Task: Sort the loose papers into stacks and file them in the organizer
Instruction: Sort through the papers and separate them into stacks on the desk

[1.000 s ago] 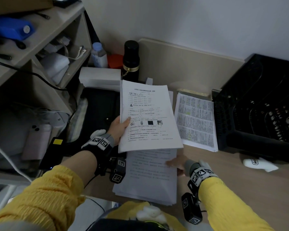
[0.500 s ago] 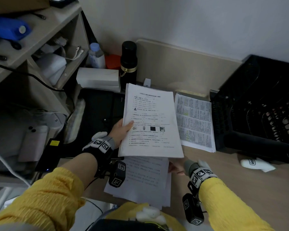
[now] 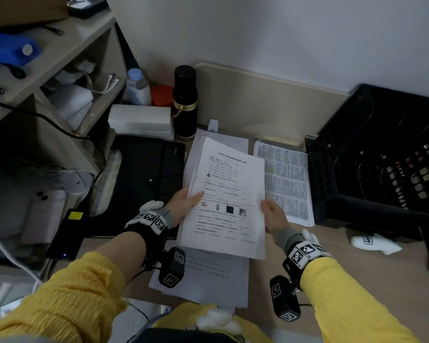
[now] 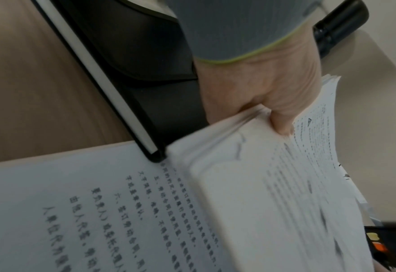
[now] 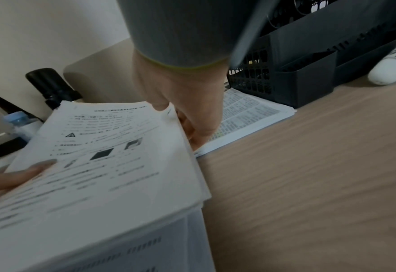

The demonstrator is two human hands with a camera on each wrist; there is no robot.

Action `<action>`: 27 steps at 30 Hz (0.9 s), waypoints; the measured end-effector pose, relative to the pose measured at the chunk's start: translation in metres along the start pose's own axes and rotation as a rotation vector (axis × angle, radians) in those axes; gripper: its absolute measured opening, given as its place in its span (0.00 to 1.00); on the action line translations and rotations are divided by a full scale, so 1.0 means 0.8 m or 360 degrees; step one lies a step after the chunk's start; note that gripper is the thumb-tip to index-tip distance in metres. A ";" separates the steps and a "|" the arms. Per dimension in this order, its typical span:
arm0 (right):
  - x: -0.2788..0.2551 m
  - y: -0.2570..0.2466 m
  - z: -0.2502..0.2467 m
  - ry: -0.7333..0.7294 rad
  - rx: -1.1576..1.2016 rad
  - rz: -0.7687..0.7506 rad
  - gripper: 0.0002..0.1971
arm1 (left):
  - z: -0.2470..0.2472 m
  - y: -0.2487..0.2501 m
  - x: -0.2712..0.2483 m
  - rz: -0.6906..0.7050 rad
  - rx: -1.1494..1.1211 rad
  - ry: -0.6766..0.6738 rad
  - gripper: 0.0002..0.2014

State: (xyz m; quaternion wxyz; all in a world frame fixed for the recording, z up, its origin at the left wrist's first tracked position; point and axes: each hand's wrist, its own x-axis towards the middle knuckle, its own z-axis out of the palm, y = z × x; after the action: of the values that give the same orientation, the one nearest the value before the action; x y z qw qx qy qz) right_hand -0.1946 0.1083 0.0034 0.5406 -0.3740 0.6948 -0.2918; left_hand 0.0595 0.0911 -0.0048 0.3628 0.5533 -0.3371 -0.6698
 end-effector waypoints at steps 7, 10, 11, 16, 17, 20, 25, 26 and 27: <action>0.000 0.013 0.006 -0.0045 -0.0087 -0.0220 0.28 | 0.006 0.001 -0.006 -0.0007 -0.0057 -0.0013 0.13; 0.005 0.017 0.006 -0.0012 -0.0087 -0.0212 0.30 | 0.007 0.002 -0.007 0.0001 -0.0058 -0.0002 0.09; 0.003 0.016 0.006 -0.0013 -0.0088 -0.0216 0.30 | 0.008 0.002 -0.007 0.0000 -0.0060 0.0005 0.08; 0.005 0.017 0.005 0.0005 -0.0106 -0.0263 0.29 | 0.011 0.005 -0.009 -0.0018 -0.0072 0.0010 0.08; 0.005 0.017 0.005 0.0001 -0.0127 -0.0286 0.29 | 0.011 0.005 -0.009 -0.0017 -0.0077 0.0012 0.09; 0.007 0.020 0.003 0.0032 -0.0111 -0.0337 0.28 | 0.012 0.005 -0.009 -0.0020 -0.0076 0.0014 0.14; -0.010 0.003 0.005 0.0147 -0.0070 -0.0402 0.28 | 0.012 0.005 -0.009 -0.0058 -0.0103 0.0031 0.16; -0.011 0.002 0.005 0.0180 -0.0068 -0.0404 0.28 | 0.012 0.005 -0.009 -0.0065 -0.0102 0.0034 0.17; -0.012 0.000 0.006 0.0205 -0.0059 -0.0410 0.27 | 0.011 0.004 -0.009 -0.0069 -0.0100 0.0032 0.18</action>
State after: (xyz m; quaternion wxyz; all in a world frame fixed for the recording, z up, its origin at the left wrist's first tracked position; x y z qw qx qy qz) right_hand -0.1888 0.1165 0.0078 0.4459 -0.4505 0.6796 -0.3693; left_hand 0.0521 0.0961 0.0034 0.3687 0.5555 -0.3002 -0.6822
